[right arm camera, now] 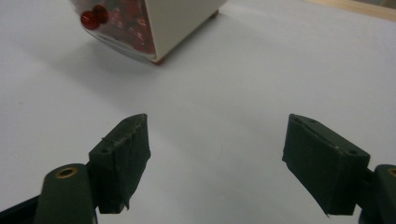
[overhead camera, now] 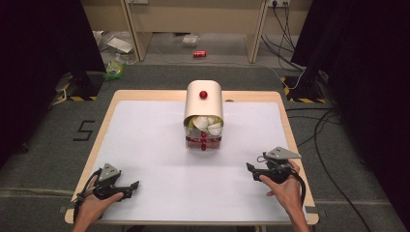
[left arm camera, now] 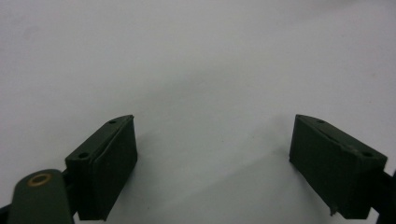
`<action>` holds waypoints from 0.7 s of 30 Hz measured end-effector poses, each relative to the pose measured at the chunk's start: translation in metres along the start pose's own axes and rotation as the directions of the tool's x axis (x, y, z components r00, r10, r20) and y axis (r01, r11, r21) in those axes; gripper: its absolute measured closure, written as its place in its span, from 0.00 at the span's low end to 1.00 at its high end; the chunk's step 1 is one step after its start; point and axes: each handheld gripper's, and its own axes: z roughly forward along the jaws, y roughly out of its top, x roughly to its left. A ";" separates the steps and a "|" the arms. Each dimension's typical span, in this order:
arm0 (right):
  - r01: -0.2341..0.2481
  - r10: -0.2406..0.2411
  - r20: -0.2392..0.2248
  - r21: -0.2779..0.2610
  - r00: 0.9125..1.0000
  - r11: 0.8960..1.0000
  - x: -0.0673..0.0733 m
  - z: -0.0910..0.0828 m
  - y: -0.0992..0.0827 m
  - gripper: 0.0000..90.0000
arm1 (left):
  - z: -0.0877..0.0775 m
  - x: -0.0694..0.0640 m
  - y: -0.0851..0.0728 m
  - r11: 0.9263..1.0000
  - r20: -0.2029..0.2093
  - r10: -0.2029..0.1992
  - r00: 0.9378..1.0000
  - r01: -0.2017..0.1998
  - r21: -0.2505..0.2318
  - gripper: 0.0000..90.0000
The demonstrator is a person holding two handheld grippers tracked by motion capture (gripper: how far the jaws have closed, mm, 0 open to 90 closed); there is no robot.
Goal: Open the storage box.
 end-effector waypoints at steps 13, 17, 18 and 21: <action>0.048 -0.054 -0.088 -0.062 0.995 0.997 0.026 -0.009 0.042 0.34 | 0.000 0.000 0.000 1.000 0.001 -0.003 1.000 0.003 -0.001 0.16; 0.053 -0.061 -0.101 -0.080 0.993 0.995 0.030 -0.012 0.053 0.35 | 0.000 0.000 0.000 1.000 0.001 -0.003 1.000 0.003 -0.001 0.16; 0.057 -0.066 -0.108 -0.081 0.992 0.995 0.032 -0.012 0.056 0.36 | 0.000 0.000 0.000 1.000 0.001 -0.003 1.000 0.003 -0.001 0.16; 0.069 -0.080 -0.122 -0.089 0.989 0.994 0.037 -0.012 0.063 0.38 | 0.000 0.000 0.000 1.000 0.001 -0.003 1.000 0.003 -0.001 0.16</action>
